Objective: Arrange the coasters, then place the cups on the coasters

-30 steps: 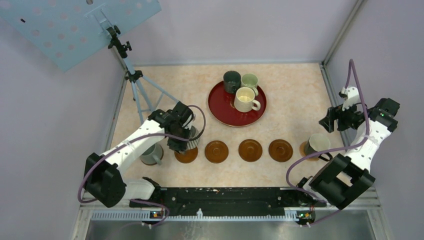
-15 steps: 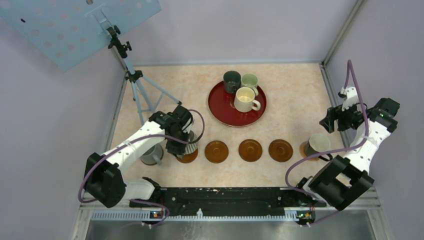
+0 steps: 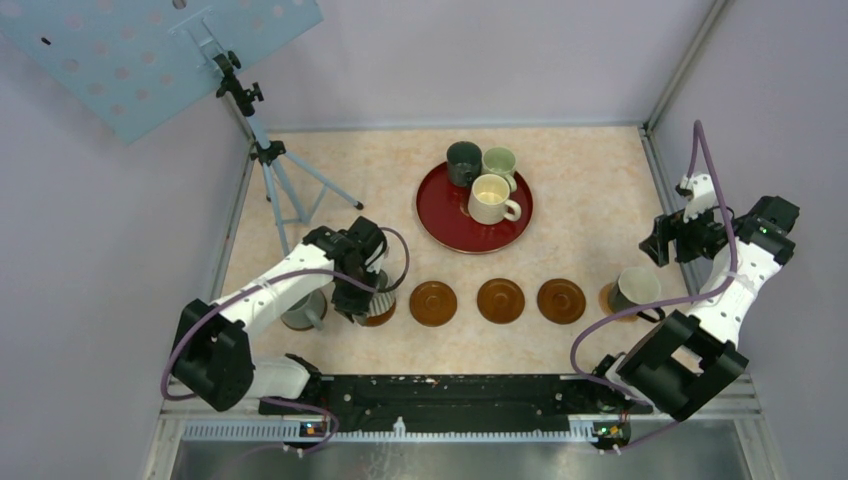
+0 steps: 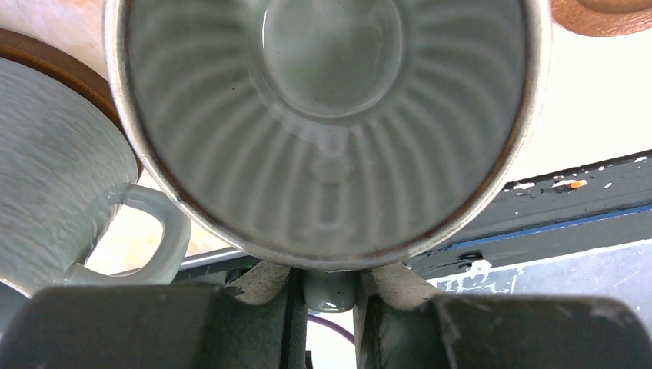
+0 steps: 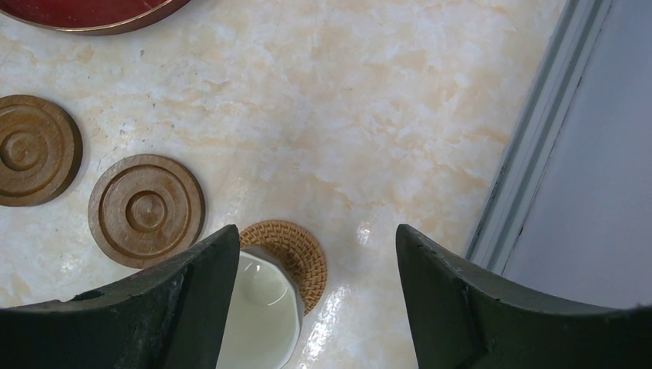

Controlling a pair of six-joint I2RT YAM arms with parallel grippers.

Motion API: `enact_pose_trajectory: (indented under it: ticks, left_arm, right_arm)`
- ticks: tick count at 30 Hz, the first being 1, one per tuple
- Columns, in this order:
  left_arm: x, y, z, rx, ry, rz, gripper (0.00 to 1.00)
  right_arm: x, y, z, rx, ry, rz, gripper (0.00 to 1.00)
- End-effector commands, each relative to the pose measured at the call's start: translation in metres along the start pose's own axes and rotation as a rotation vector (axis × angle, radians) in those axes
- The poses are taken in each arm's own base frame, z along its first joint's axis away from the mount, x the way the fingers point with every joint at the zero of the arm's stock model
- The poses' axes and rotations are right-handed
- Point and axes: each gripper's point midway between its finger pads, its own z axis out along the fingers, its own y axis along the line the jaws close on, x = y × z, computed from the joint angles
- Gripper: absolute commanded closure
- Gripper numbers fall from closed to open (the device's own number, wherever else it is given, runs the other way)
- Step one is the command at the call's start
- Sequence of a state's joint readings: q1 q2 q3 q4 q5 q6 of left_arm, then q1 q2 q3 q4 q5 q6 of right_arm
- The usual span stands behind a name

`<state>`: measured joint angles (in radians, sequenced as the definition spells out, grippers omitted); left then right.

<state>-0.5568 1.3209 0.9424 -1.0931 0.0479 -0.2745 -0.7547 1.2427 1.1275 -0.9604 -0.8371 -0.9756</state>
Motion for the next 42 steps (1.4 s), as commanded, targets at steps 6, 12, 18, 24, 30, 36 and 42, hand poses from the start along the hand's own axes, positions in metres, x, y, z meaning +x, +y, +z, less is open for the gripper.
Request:
enact_pose_trajectory:
  ticks: [6,12,18,24,30,36,42]
  left_arm:
    - [-0.009,-0.003,0.001,0.022,-0.041,0.006,0.65]
    - [-0.008,-0.007,0.001,0.047,-0.030,0.020,0.40]
    - [-0.009,-0.012,-0.005,0.074,-0.032,0.045,0.07]
    - [-0.019,-0.030,-0.036,0.180,-0.068,0.134,0.01]
    - [-0.047,-0.045,-0.085,0.238,-0.188,0.200,0.01]
    - [-0.122,-0.060,-0.153,0.235,-0.485,0.515,0.01]
    - [-0.094,-0.088,-0.170,0.417,-0.554,1.391,0.01]
  right_arm:
    - [-0.015,0.002,-0.010,0.024,-0.021,-0.072,0.27]
    - [-0.016,0.002,-0.011,0.028,-0.023,-0.075,0.27]
    - [-0.017,0.000,-0.011,0.034,-0.022,-0.085,0.27]
    - [-0.016,0.000,-0.009,0.027,-0.024,-0.086,0.27]
    - [-0.013,0.002,-0.006,0.009,-0.031,-0.077,0.27]
    - [-0.018,0.004,-0.005,-0.004,-0.053,-0.074,0.27]
    - [-0.020,0.005,-0.002,-0.017,-0.071,-0.046,0.27]
